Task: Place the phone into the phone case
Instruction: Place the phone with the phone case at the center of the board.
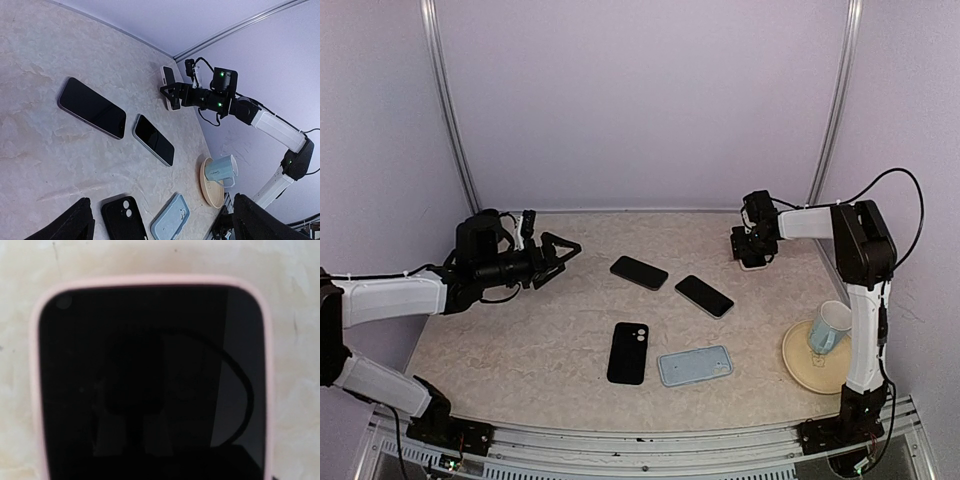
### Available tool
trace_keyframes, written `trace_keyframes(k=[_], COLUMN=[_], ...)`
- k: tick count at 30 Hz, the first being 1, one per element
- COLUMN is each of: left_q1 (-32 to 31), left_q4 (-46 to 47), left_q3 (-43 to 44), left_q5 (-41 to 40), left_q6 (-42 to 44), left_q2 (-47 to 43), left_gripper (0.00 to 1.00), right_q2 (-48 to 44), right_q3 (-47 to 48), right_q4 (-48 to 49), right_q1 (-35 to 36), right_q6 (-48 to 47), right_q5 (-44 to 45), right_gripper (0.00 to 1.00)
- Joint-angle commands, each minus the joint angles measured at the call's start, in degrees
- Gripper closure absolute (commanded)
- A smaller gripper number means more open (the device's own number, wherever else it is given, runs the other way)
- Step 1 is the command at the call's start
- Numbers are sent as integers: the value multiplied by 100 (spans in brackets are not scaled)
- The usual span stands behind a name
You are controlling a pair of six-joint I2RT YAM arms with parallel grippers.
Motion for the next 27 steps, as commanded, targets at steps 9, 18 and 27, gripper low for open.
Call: trace_keyframes(k=[9, 18, 27], left_q1=[205, 230, 223], left_q4=[-271, -413, -617], left_q3=[-75, -93, -198], left_q5=[-21, -66, -90], left_q6=[148, 174, 225], left_q2=[-427, -632, -868], left_gripper=[6, 3, 1], right_q2=[3, -169, -1152], right_q3=[-153, -151, -335], right_q4=[291, 272, 62], right_q1=[-63, -59, 354], right_q6=[264, 259, -467], right_q5=[255, 276, 185], right_gripper=[10, 1, 0])
